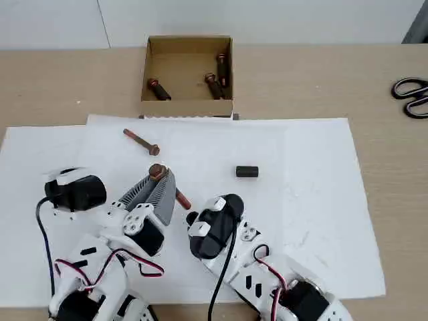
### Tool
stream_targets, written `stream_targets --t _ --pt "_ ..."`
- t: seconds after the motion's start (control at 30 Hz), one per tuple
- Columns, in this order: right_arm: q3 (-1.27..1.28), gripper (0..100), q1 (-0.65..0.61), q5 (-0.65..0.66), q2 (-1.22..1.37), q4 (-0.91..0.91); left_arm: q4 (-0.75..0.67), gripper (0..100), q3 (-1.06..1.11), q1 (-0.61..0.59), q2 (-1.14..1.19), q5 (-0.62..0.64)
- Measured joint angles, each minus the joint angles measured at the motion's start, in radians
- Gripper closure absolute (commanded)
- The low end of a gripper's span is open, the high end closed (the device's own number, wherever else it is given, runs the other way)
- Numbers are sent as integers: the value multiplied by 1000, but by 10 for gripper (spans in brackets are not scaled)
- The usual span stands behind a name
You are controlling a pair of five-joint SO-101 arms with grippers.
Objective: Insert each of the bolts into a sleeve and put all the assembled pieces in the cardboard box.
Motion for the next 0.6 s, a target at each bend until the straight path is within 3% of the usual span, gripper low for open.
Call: stream_targets --t 0.23,0.6 --pt "0 996 0 0 0 0 75 995 0 86 0 -3" --pt "0 996 0 0 0 0 75 995 0 101 -6 -61"
